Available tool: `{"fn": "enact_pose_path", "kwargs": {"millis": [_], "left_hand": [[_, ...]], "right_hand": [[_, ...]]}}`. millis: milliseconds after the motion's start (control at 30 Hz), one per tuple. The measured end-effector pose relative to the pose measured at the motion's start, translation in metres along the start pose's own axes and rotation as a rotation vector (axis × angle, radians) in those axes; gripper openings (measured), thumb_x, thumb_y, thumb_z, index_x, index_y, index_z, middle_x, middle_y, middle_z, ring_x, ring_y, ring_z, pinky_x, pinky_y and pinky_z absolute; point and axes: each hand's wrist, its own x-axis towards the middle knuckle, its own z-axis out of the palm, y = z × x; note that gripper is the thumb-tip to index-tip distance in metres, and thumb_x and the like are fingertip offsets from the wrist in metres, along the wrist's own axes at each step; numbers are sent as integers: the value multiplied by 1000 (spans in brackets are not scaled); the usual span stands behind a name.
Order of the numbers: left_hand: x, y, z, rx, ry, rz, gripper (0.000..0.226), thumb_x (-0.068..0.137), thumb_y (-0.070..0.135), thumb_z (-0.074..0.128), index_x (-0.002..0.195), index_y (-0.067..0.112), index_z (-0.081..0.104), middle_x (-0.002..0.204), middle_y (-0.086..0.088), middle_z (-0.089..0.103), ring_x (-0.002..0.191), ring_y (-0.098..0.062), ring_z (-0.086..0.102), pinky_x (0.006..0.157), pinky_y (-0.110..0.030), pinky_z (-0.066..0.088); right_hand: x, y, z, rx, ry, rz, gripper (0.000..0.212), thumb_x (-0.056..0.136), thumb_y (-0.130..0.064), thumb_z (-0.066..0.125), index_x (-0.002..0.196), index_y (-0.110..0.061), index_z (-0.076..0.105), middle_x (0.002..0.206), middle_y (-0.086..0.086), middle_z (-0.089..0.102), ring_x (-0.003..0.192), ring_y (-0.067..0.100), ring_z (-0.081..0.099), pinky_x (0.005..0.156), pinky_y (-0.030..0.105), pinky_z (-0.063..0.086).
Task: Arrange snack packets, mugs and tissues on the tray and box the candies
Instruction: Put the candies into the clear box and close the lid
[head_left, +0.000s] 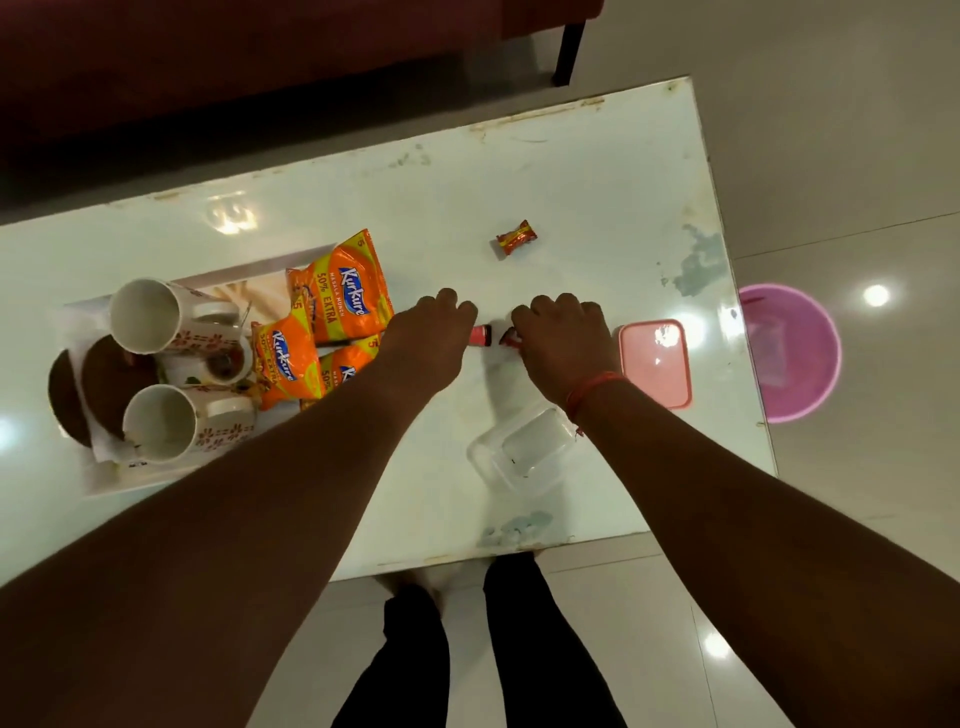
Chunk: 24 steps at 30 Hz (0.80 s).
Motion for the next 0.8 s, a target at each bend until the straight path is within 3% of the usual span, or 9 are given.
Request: {"fn": "enact_pose_path", "kwargs": {"millis": [133, 333, 433, 600, 800], "left_hand": [[-15, 10, -8, -182, 126, -27, 24, 91, 30, 61, 109, 16, 55, 106, -8, 56, 95, -26, 59, 66, -35, 50], [-65, 51, -10, -375, 300, -25, 24, 86, 35, 65, 103, 17, 63, 102, -3, 60, 93, -20, 56, 73, -32, 51], [-94, 67, 8, -386, 302, -58, 23, 82, 35, 68, 100, 20, 66, 108, -1, 60, 99, -20, 54, 84, -35, 49], [-119, 85, 36, -374, 214, -79, 28, 80, 36, 72, 104, 22, 68, 128, -4, 56, 119, -23, 47, 104, -42, 41], [-113, 78, 39, -447, 214, -70, 54, 79, 46, 70, 123, 19, 55, 139, -8, 49, 128, -27, 44, 108, -42, 42]], "right_hand": [[-7, 15, -9, 95, 43, 86, 20, 90, -24, 53, 107, -15, 60, 98, 8, 64, 91, 33, 59, 76, 41, 44], [-57, 26, -32, 549, 145, 283, 14, 88, -25, 65, 98, -16, 61, 90, 3, 64, 82, 22, 61, 74, 40, 53], [-92, 16, -36, 530, 126, 234, 14, 89, -27, 65, 99, -18, 61, 88, -2, 63, 79, 16, 59, 73, 37, 54], [-123, -2, -27, 442, 55, 159, 16, 88, -27, 66, 101, -17, 65, 90, 0, 65, 84, 21, 57, 76, 40, 50], [-107, 2, -23, 518, 128, 313, 24, 91, -25, 64, 112, -15, 62, 109, 4, 62, 101, 22, 55, 87, 36, 49]]}}
